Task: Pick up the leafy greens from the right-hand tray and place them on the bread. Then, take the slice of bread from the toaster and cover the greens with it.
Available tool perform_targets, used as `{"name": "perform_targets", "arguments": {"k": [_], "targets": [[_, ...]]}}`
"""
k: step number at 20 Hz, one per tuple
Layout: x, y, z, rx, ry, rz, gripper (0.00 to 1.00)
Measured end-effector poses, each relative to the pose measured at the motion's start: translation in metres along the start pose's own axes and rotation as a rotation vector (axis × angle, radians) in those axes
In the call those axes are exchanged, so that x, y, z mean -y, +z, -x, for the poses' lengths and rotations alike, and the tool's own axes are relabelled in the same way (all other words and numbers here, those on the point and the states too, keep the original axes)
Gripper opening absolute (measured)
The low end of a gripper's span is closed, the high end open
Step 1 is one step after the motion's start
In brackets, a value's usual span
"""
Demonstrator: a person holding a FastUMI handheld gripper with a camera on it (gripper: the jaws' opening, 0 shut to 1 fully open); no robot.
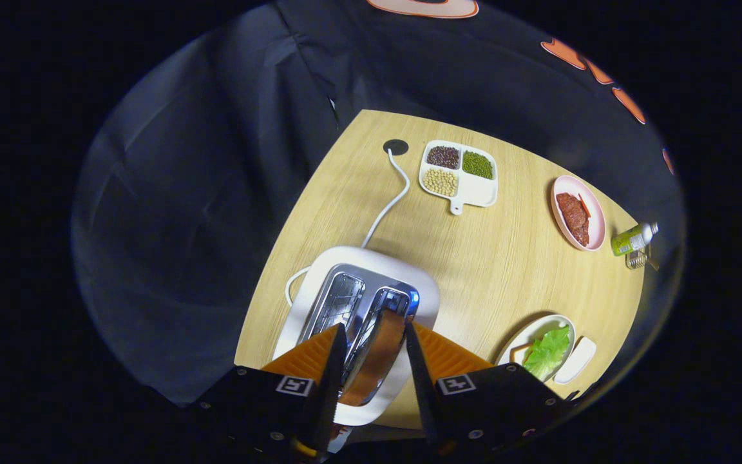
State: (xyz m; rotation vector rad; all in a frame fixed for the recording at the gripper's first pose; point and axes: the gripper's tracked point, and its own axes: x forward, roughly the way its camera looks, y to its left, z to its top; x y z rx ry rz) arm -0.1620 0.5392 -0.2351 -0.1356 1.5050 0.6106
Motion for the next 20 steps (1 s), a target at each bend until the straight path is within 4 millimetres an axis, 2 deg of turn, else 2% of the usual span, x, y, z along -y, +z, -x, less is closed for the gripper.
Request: {"name": "perform_targets", "arguments": {"k": [3,5,10,15,20], "targets": [[0.005,0.001,-0.005,0.001,-0.056,-0.017,0.3],[0.0,-0.002,-0.005,-0.017,-0.037,-0.03,0.2],[-0.003,0.001,0.005,0.014,0.048,-0.056,0.1],[0.012,0.019,0.048,0.086,0.163,-0.137,0.1],[0.046,0.028,0.098,0.169,0.274,-0.21,0.1]]}}
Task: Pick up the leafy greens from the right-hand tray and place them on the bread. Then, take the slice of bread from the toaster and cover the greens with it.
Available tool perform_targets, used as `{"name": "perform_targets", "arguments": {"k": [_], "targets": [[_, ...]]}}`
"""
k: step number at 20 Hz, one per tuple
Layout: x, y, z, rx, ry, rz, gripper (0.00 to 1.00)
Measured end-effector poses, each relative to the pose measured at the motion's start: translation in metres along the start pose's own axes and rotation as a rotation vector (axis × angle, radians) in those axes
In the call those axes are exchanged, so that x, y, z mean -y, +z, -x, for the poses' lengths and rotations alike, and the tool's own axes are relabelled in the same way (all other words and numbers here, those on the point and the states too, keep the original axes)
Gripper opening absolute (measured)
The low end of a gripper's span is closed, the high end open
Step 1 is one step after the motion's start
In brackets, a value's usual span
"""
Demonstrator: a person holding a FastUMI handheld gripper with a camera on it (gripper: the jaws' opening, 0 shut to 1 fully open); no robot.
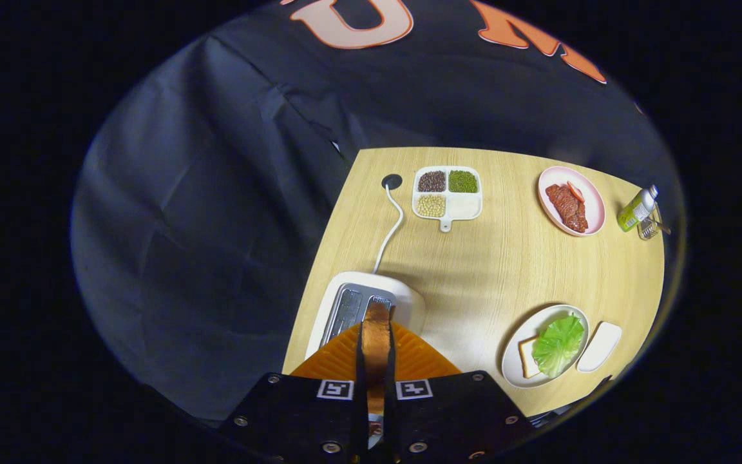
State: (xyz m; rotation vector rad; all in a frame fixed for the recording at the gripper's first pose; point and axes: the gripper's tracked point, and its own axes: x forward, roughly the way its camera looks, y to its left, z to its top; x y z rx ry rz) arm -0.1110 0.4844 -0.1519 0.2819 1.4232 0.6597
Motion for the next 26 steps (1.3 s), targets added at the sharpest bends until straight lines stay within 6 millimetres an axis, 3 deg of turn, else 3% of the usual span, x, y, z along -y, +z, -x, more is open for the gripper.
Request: {"name": "perform_targets", "arguments": {"k": [5,10,21,26], "targets": [[0.031,0.013,0.05,0.072,0.085,-0.051,0.1],[0.076,0.011,0.076,0.1,0.154,-0.07,0.1],[0.16,-0.023,0.084,0.167,0.351,-0.07,0.1],[0.203,-0.038,0.067,0.169,0.407,-0.131,0.09]]}}
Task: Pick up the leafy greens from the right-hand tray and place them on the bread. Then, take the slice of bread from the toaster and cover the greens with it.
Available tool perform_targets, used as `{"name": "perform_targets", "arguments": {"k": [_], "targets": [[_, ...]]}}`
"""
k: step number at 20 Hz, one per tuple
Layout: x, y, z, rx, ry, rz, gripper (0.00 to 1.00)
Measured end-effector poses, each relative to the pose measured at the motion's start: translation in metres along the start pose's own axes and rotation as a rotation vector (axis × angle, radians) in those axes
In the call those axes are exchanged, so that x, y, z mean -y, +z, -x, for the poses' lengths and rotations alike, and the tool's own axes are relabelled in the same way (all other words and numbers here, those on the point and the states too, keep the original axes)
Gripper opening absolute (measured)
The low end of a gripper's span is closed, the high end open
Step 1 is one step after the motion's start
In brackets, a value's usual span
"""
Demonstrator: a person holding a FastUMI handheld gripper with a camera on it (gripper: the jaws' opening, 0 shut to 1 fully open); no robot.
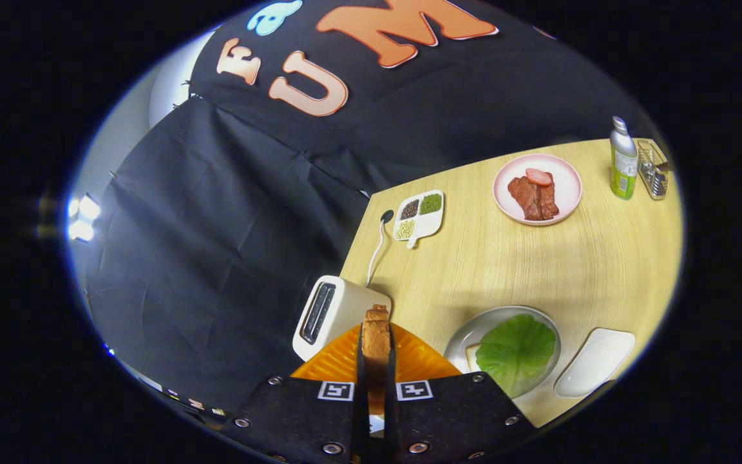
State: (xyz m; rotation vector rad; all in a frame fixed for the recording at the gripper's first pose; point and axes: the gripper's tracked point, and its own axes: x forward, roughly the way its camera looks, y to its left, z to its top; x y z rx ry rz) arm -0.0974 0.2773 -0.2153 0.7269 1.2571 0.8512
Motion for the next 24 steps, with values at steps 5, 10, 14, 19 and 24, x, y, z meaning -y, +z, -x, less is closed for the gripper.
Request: {"name": "perform_targets", "arguments": {"k": [5,10,14,19,24], "targets": [[0.049,-0.018,-0.009,-0.028,0.018,-0.028,0.09],[0.09,-0.052,-0.031,-0.091,0.069,-0.103,0.1],[0.131,-0.076,-0.046,-0.124,0.013,-0.151,0.09],[0.166,-0.084,-0.048,-0.125,-0.098,-0.104,0.09],[0.18,-0.079,-0.049,-0.101,-0.176,-0.05,0.21]]}}
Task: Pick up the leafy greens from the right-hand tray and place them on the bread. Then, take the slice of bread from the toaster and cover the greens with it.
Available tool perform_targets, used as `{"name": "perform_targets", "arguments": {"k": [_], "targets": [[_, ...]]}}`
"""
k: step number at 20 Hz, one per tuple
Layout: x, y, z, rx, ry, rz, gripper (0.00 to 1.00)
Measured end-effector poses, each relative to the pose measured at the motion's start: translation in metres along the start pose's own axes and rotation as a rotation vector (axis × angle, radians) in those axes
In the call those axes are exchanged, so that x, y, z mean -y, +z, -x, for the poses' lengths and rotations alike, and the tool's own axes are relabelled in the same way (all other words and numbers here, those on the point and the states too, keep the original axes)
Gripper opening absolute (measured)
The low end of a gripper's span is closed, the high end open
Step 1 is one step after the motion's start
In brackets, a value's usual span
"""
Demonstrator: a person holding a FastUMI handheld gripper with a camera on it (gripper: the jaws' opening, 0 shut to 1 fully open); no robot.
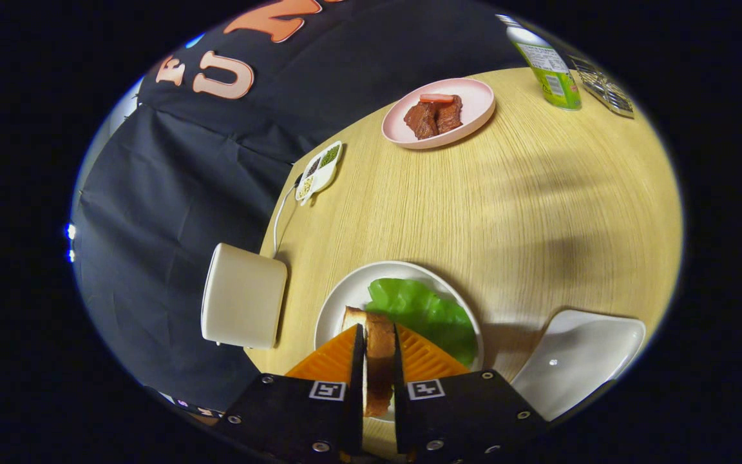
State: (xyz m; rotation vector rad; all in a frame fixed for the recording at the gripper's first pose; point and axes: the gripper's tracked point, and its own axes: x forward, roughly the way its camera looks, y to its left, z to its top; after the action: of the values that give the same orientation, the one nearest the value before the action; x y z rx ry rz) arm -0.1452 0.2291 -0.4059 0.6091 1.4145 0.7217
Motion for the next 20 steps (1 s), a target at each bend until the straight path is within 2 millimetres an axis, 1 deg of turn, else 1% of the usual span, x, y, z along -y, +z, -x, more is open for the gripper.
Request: {"name": "perform_targets", "arguments": {"k": [1,2,3,5,8,9,12,14,18,19,20], "targets": [[0.004,-0.001,-0.001,0.015,-0.026,0.024,0.29],[0.008,0.002,0.001,0.028,-0.049,0.045,0.34],[0.009,0.003,0.003,0.038,-0.063,0.066,0.42],[0.009,0.008,0.012,0.058,-0.082,0.092,0.49],[0.012,0.028,0.034,0.13,-0.122,0.13,0.5],[0.009,0.035,0.041,0.157,-0.133,0.143,0.49],[0.005,0.059,0.073,0.249,-0.19,0.196,0.5],[-0.005,0.077,0.097,0.323,-0.216,0.246,0.56],[-0.04,0.115,0.148,0.501,-0.255,0.348,0.71],[-0.049,0.124,0.16,0.544,-0.27,0.374,0.76],[-0.058,0.135,0.176,0.587,-0.287,0.403,0.77]]}}
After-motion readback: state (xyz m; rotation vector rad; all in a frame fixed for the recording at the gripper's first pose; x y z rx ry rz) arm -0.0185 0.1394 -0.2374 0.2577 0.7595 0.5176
